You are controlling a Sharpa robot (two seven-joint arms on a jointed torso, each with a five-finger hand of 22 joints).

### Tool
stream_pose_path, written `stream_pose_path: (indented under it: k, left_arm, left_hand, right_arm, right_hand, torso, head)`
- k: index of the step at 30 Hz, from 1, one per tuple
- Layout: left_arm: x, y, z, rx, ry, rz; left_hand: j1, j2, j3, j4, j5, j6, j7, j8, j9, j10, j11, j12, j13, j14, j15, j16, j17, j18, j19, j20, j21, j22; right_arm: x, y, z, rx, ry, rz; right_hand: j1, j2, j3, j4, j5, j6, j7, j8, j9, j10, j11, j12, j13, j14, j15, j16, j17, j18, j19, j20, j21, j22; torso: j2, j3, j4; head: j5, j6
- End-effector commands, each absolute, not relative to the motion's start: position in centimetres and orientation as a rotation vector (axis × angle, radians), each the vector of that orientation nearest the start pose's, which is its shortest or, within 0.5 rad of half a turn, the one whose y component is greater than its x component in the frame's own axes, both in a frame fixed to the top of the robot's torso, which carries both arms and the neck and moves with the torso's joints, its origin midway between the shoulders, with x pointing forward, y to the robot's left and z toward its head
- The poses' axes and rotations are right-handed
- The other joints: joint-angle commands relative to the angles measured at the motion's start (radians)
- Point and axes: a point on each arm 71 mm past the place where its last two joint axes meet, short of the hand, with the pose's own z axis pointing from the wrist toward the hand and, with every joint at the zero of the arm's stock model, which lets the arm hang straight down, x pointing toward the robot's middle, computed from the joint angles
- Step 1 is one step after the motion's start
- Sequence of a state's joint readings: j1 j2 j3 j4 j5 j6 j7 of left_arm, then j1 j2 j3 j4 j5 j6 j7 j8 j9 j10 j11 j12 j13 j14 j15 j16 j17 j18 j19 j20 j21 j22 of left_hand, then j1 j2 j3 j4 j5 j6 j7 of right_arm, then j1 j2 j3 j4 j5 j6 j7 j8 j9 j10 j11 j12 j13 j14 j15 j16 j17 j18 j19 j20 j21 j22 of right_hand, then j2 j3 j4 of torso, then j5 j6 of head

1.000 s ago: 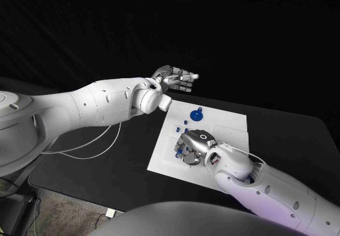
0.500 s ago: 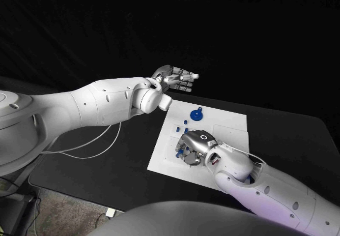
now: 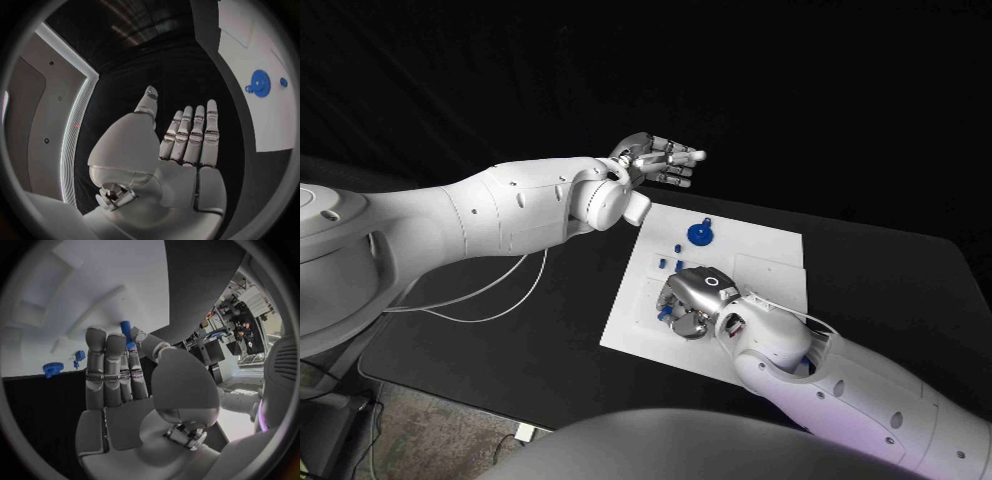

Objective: Assemble the parts on the task board

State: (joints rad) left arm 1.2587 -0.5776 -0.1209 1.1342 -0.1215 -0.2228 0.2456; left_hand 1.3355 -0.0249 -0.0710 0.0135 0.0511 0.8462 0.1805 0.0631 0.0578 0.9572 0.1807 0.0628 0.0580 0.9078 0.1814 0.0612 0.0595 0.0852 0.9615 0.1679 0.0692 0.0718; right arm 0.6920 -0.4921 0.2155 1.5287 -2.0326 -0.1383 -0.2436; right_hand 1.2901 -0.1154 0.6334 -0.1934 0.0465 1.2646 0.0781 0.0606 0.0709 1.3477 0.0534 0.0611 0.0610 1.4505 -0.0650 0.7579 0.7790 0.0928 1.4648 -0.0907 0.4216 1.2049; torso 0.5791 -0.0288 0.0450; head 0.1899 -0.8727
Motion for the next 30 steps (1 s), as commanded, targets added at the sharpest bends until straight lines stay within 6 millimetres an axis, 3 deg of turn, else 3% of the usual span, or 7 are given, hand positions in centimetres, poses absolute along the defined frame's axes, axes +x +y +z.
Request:
stream_pose_path:
  k: [1,13,18,24,26,29,30]
  left_arm:
    - [55.41,17.86,-20.3,-0.998,1.618,-1.374]
    - [55.38,17.71,-20.36,-0.997,1.628,-1.381]
    - [55.38,17.72,-20.38,-0.998,1.631,-1.381]
    - [55.37,17.7,-20.43,-0.999,1.64,-1.38]
    - [55.36,17.67,-20.45,-0.999,1.644,-1.38]
    - [55.35,17.62,-20.48,-0.998,1.649,-1.381]
    - [55.34,17.61,-20.49,-0.998,1.652,-1.382]
  left_hand:
    - [-0.007,0.001,-0.003,0.001,-0.003,-0.008,0.0,-0.003,0.0,-0.007,0.003,0.001,0.0,-0.009,0.0,-0.003,-0.002,0.003,-0.005,0.001,0.001,-0.001]
    - [-0.009,0.001,-0.004,0.002,-0.003,-0.008,0.0,-0.003,0.0,-0.007,0.003,0.001,0.001,-0.012,0.0,-0.004,-0.002,0.003,-0.005,0.001,0.001,-0.001]
    - [-0.01,0.001,-0.004,0.003,-0.003,-0.008,0.0,-0.003,0.0,-0.007,0.003,0.001,0.001,-0.012,0.0,-0.004,-0.002,0.003,-0.006,0.001,0.001,-0.001]
    - [-0.011,-0.001,-0.004,0.005,-0.004,-0.009,0.0,-0.003,0.0,-0.007,0.003,0.001,0.001,-0.011,0.0,-0.003,-0.002,0.003,-0.004,0.001,0.002,-0.001]
    - [-0.011,-0.002,-0.005,0.006,-0.004,-0.009,0.0,-0.003,0.0,-0.007,0.003,0.001,0.001,-0.01,0.0,-0.003,-0.002,0.003,-0.003,0.001,0.002,-0.001]
    - [-0.011,-0.002,-0.004,0.007,-0.004,-0.009,0.0,-0.003,0.0,-0.007,0.003,0.0,0.001,-0.011,0.0,-0.004,-0.002,0.003,-0.002,0.0,0.002,0.0]
    - [-0.011,-0.003,-0.004,0.008,-0.004,-0.008,0.0,-0.003,0.0,-0.007,0.003,0.0,0.001,-0.01,0.0,-0.003,-0.002,0.004,-0.001,0.0,0.002,0.0]
  right_arm:
    - [37.81,-2.94,-30.47,-0.495,1.768,0.728]
    - [37.65,-2.43,-30.91,-0.508,1.769,0.734]
    - [37.66,-2.49,-31.11,-0.502,1.784,0.742]
    - [37.66,-2.52,-31.09,-0.48,1.783,0.765]
    - [37.69,-2.54,-31.05,-0.47,1.778,0.773]
    - [37.74,-2.62,-30.96,-0.452,1.766,0.783]
    - [37.76,-2.65,-30.92,-0.446,1.761,0.786]
  right_hand:
    - [0.0,0.011,0.004,-0.002,0.002,0.007,-0.003,0.004,0.001,0.049,-0.042,0.003,0.002,-0.001,-0.009,-0.006,0.001,0.017,0.039,-0.008,-0.001,0.001]
    - [-0.007,0.005,0.021,-0.008,0.002,-0.001,-0.001,0.002,-0.002,0.039,-0.039,0.001,0.001,-0.001,-0.007,-0.008,0.0,0.019,0.037,-0.007,-0.017,0.001]
    - [-0.015,-0.015,0.011,-0.019,0.018,-0.049,0.014,0.001,-0.006,-0.011,-0.022,0.0,0.001,-0.001,0.003,-0.004,-0.002,0.026,0.037,0.003,-0.025,0.001]
    - [-0.046,-0.056,-0.115,-0.013,0.031,-0.125,0.026,0.001,-0.008,-0.135,0.012,-0.001,-0.002,-0.001,0.028,0.004,-0.012,0.044,0.04,0.026,-0.053,-0.018]
    - [-0.047,-0.065,-0.159,-0.009,0.047,-0.143,0.021,0.001,-0.008,-0.178,0.022,0.0,-0.001,-0.001,0.036,0.005,-0.018,0.053,0.041,0.034,-0.069,-0.03]
    - [0.007,-0.044,-0.301,0.003,0.058,-0.176,0.02,0.004,-0.008,-0.243,0.037,0.001,-0.002,-0.004,0.046,0.011,-0.04,0.077,0.042,0.051,-0.081,-0.063]
    - [0.011,-0.051,-0.309,0.002,0.063,-0.191,0.023,0.002,-0.009,-0.257,0.04,-0.001,-0.002,-0.004,0.047,0.012,-0.043,0.078,0.042,0.051,-0.079,-0.066]
  torso:
    - [0.0,-0.0005,-0.0002]
    - [0.0,0.0003,0.0001]
    - [0.0,0.0002,-0.0007]
    - [0.0,0.0007,-0.0008]
    - [0.0,0.0009,-0.0005]
    - [0.0,0.0004,-0.0003]
    - [0.0,0.0005,-0.0005]
  head:
    - [-0.001,0.0]
    - [-0.003,0.0]
    - [-0.004,0.0]
    - [-0.005,0.0]
    - [-0.005,0.0]
    - [-0.005,0.0]
    - [-0.005,0.0]
